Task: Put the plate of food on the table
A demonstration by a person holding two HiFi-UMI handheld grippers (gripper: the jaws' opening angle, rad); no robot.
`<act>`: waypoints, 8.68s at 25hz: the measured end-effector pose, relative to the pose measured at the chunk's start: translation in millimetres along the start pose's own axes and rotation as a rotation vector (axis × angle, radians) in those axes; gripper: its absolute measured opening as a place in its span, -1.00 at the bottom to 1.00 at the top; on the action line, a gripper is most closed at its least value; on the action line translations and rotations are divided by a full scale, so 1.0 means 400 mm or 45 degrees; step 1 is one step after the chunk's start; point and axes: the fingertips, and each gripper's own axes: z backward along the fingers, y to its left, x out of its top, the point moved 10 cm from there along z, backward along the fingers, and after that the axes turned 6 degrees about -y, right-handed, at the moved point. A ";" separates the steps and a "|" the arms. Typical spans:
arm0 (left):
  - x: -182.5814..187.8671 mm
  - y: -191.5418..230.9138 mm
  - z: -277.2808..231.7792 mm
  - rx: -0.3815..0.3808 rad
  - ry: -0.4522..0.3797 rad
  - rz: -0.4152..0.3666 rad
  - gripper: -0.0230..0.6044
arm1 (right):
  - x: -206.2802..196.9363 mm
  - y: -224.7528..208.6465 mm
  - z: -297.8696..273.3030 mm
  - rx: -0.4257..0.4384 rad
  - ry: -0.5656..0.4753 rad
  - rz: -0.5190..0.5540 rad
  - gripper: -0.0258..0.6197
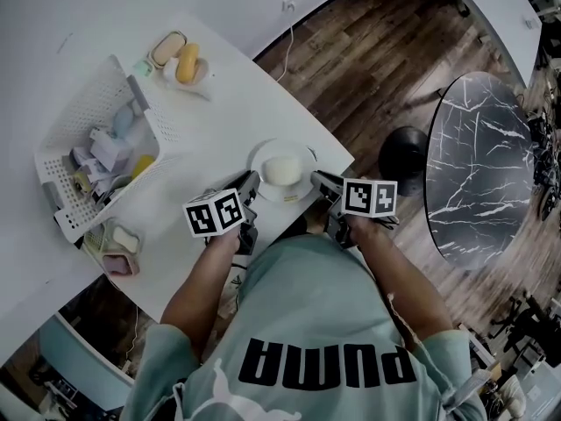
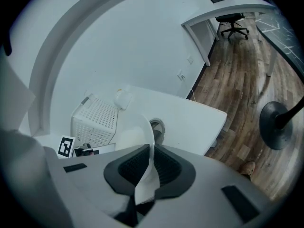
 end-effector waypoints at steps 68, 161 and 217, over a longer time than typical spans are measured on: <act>-0.314 -0.739 -0.198 -0.317 0.190 -0.398 -0.79 | -0.167 -0.415 0.772 0.072 -0.728 -0.367 -0.82; -0.722 -1.464 -0.966 -0.562 0.946 -0.987 -0.78 | -0.232 -1.054 1.278 -0.476 -1.275 -0.966 -0.82; -0.828 -1.440 -0.639 -0.889 0.534 -1.665 -0.91 | -0.345 -0.810 1.297 -0.926 -1.083 -0.188 -0.89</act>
